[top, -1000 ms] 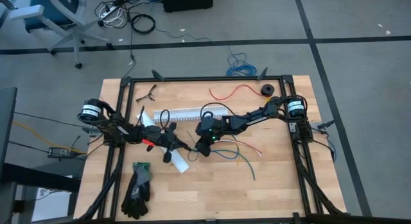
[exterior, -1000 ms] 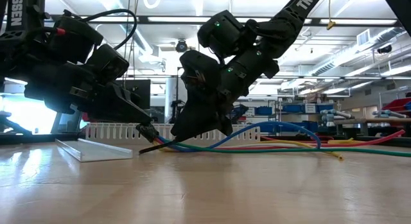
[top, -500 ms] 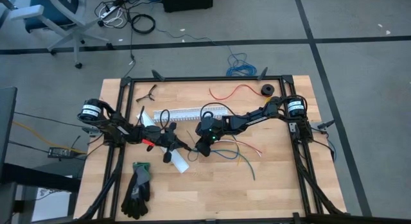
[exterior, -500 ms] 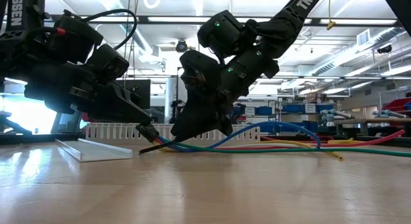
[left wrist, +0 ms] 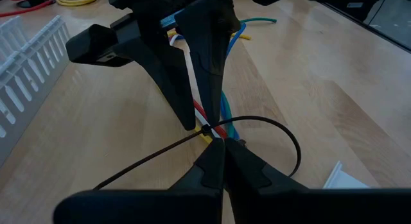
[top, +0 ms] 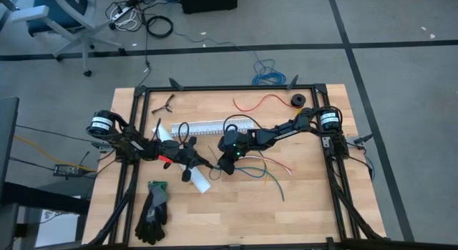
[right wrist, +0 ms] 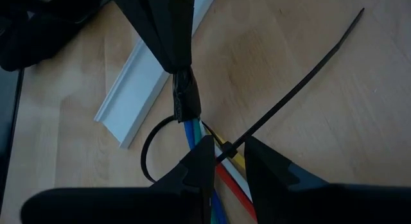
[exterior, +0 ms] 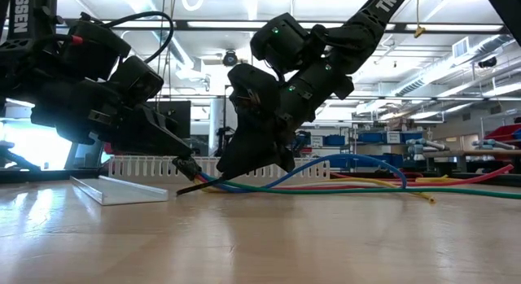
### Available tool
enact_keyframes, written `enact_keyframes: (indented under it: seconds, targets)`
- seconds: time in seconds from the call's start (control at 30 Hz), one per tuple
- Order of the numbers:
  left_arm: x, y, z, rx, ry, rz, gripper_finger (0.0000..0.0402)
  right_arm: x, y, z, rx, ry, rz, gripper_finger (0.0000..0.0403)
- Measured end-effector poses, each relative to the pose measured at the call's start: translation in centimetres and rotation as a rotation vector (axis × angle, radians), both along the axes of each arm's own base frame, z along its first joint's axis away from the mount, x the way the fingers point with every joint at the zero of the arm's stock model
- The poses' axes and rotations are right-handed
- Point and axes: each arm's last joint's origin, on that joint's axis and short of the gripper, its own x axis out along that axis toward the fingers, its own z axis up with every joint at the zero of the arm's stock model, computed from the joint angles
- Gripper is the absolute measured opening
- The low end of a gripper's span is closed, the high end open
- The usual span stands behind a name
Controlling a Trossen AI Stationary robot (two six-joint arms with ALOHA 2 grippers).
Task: Ziptie cables
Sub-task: Wrap the cables with the black zip tie
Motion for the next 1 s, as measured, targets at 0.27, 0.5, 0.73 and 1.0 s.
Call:
enact_keyframes:
  seconds: [0.27,0.5,0.73,1.0]
  targets:
    - [0.4,0.0,0.4,-0.003,-0.038,0.0,0.0017,0.0,0.0,0.0,0.0,0.0,0.0,0.0075]
    - [1.5,-0.1,1.3,-0.012,-0.087,0.002,0.0017,0.0,0.0,0.0,0.0,0.0,0.0,0.0075]
    - [2.1,-0.2,1.8,-0.118,-0.106,0.03,0.0017,0.0,0.0,0.0,0.003,0.001,0.001,0.0075]
    - [2.1,-0.2,1.7,-0.151,-0.095,0.04,0.0017,0.3,0.0,0.4,0.008,-0.05,-0.006,0.0075]
